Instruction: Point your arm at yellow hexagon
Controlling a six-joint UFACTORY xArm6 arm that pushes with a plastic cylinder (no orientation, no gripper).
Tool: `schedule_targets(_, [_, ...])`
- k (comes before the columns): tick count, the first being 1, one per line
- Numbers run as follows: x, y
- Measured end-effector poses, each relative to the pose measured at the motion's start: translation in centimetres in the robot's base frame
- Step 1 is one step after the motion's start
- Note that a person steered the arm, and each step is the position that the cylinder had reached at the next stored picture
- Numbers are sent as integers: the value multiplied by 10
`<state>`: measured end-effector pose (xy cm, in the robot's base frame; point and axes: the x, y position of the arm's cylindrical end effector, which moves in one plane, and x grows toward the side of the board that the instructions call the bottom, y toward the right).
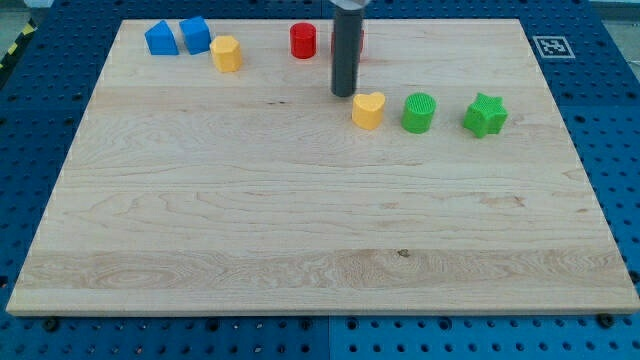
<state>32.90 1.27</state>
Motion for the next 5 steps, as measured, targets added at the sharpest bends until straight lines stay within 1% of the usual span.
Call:
schedule_targets(1, [-37,-35])
schedule_targets(2, [-64,-63])
schedule_targets(3, [-78,-92])
schedule_targets(4, [-87,-110])
schedule_targets(5, [-87,-120])
